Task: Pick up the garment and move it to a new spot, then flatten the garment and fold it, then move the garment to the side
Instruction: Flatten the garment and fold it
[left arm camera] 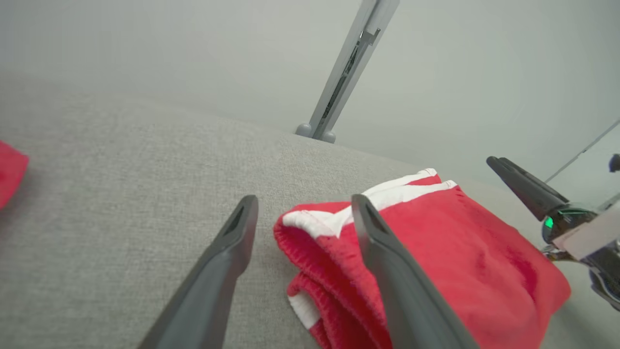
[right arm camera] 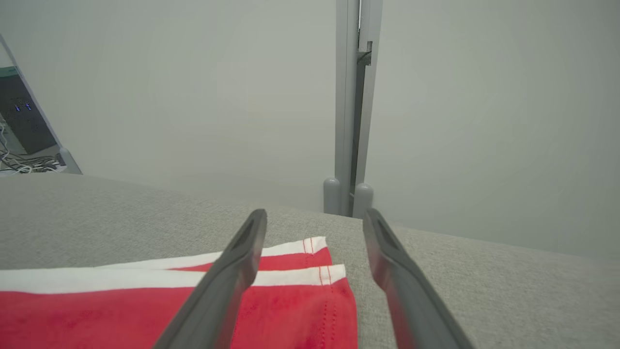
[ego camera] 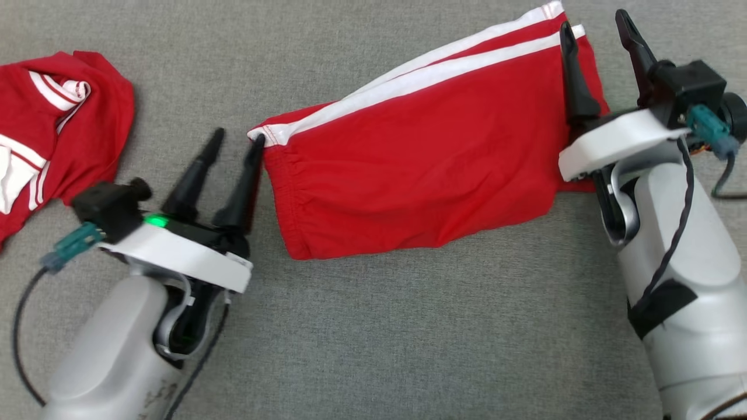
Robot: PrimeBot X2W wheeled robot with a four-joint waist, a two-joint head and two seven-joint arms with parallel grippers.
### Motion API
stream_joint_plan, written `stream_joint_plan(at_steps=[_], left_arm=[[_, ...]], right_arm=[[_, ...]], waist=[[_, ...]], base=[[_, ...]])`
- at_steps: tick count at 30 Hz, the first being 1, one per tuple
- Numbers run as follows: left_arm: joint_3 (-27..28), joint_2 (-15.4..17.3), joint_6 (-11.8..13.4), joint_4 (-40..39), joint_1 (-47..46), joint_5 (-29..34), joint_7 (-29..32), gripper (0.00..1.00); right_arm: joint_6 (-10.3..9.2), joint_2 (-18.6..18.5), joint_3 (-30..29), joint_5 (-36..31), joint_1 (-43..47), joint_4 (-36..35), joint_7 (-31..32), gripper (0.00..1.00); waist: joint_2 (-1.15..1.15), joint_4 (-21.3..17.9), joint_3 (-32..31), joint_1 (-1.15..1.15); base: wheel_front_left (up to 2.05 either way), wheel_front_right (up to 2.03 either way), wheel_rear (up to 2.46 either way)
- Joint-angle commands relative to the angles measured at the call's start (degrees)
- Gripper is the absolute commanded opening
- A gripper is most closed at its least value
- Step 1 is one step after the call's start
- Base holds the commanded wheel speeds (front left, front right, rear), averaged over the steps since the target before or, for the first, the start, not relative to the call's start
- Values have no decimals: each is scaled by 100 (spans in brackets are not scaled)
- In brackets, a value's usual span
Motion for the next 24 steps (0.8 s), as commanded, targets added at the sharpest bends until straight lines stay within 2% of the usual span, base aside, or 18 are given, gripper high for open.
stream_joint_plan(at_steps=[1, 7, 13, 20, 24], left_arm=[[219, 25, 68, -120, 42, 170, -31, 100], [1221, -37, 295, -547, 522, 867, -30, 100], [1918, -164, 303, -718, 917, 1353, -31, 100], [2148, -211, 166, -723, 1332, 1900, -31, 100], [2131, -218, 95, -662, 1572, 2134, -31, 100]], right_arm=[[-2, 24, -40, -95, 186, -176, -80, 100], [-2, 162, -227, -296, 1122, -1316, -173, 100], [-2, 198, -358, -90, 2203, -2419, -46, 100], [-2, 194, -484, 194, 3367, -3397, 218, 100], [-2, 198, -477, 305, 3814, -3685, 365, 100]], waist=[[0, -53, -68, 0], [0, -243, -290, 0], [0, -400, -508, 0], [0, -533, -750, 0], [0, -610, -884, 0]], base=[[0, 0, 0], [0, 0, 0], [0, 0, 0], [0, 0, 0], [0, 0, 0]])
